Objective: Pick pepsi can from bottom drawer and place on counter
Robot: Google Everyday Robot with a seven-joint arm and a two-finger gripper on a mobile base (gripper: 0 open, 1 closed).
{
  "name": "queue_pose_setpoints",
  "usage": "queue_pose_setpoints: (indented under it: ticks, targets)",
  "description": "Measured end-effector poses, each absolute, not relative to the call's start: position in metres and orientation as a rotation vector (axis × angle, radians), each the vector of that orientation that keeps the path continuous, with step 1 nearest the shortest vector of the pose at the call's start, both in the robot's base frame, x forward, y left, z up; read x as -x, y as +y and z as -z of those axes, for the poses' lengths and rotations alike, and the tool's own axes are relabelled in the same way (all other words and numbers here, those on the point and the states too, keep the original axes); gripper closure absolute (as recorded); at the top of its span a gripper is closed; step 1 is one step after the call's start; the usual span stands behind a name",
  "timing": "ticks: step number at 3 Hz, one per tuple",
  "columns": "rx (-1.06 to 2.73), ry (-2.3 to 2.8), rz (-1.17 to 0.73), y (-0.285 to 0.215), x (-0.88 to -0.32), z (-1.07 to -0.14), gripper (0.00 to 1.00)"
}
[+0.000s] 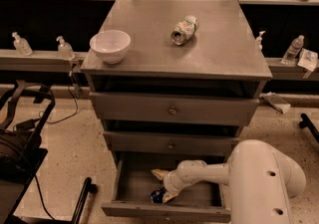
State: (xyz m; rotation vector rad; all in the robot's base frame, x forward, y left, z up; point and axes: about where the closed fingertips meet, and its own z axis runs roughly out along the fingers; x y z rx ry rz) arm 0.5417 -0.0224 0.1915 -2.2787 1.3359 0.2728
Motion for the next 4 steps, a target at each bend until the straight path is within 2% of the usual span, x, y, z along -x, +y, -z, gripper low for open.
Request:
queue_pose_setpoints:
  ticks: [1, 2, 3, 4]
  targets:
    - [2.285, 1.312, -0.264, -0.0196, -0.5408, -0.1958, 0.14]
    - [2.286, 1.308, -0.263, -0.0195, -0.5407, -0.1963, 0.36]
    - [2.286, 1.289, -0.257, -0.0189, -0.5409, -0.1988, 0.46]
    - [2.292, 1.276, -0.244, -0.0184, -0.5402, -0.2038, 0.44]
